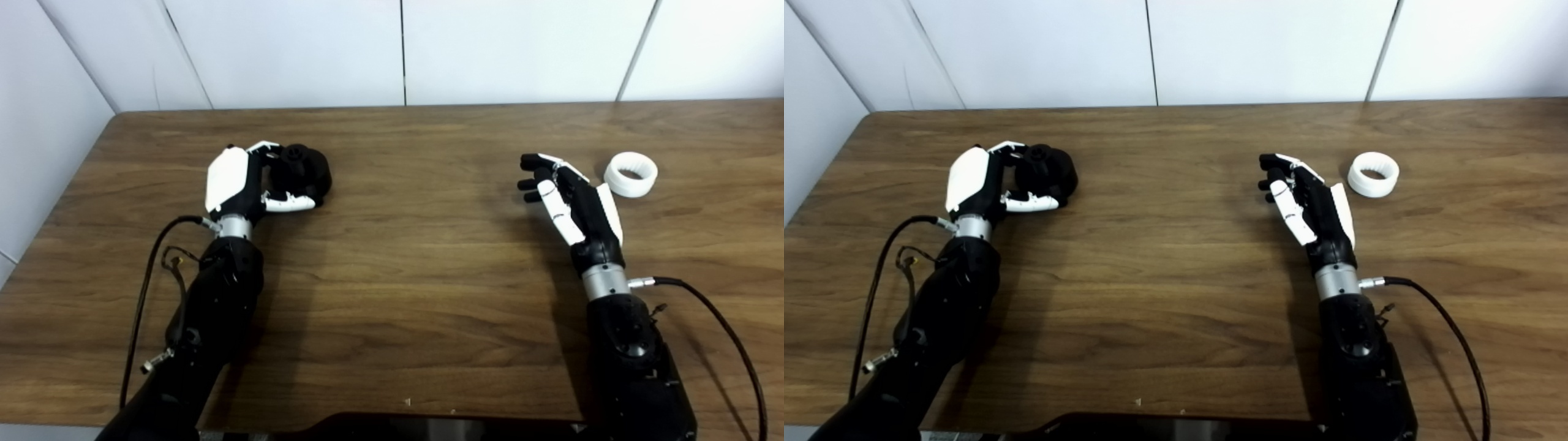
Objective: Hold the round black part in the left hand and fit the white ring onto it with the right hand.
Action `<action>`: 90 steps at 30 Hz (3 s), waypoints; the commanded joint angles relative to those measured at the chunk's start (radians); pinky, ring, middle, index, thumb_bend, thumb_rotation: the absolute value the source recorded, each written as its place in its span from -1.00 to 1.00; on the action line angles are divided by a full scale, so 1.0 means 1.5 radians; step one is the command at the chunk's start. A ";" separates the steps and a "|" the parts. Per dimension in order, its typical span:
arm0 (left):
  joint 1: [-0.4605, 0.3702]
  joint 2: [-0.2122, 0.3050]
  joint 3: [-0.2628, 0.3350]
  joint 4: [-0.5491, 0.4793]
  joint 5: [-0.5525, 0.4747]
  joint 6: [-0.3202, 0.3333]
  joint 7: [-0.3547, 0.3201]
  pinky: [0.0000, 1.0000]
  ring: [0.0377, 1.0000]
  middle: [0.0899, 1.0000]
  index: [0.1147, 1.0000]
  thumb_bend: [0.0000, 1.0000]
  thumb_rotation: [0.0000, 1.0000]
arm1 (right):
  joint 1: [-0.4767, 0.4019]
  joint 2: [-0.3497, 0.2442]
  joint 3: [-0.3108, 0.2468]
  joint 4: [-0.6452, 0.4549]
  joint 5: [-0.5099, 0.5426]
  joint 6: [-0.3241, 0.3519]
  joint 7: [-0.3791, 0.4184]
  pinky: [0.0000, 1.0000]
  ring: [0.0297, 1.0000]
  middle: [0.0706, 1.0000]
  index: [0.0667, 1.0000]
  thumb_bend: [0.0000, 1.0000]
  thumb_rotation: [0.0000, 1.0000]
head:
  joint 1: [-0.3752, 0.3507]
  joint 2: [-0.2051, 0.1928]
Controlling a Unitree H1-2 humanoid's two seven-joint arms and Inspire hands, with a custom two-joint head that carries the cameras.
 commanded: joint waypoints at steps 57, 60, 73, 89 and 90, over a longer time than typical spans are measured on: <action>0.138 -0.078 -0.157 -0.199 0.027 -0.148 -0.123 1.00 0.43 0.13 0.16 1.00 -0.42 | -0.030 -0.005 -0.025 -0.019 0.002 -0.025 -0.005 0.30 0.36 0.51 0.47 -0.07 0.59 | -0.032 0.001; 0.144 -0.081 -0.164 -0.202 0.033 -0.155 -0.133 1.00 0.43 0.14 0.17 1.00 -0.37 | -0.030 -0.006 -0.025 -0.021 0.000 -0.023 -0.005 0.30 0.36 0.52 0.47 -0.08 0.59 | -0.034 0.001; 0.165 -0.084 -0.190 -0.234 0.043 -0.154 -0.161 1.00 0.44 0.17 0.18 1.00 -0.34 | -0.027 -0.001 -0.024 -0.021 -0.002 -0.027 -0.008 0.28 0.36 0.51 0.47 -0.08 0.58 | -0.068 -0.001; 0.165 -0.063 -0.170 -0.246 0.027 -0.170 -0.181 1.00 0.45 0.16 0.18 1.00 -0.39 | -0.023 0.022 -0.007 -0.024 -0.041 -0.022 -0.028 0.22 0.36 0.50 0.43 -0.12 0.59 | -0.151 -0.015; 0.165 -0.063 -0.170 -0.245 0.029 -0.170 -0.181 1.00 0.45 0.16 0.18 1.00 -0.38 | -0.024 0.021 -0.007 -0.023 -0.042 -0.023 -0.028 0.22 0.36 0.50 0.44 -0.13 0.59 | -0.152 -0.015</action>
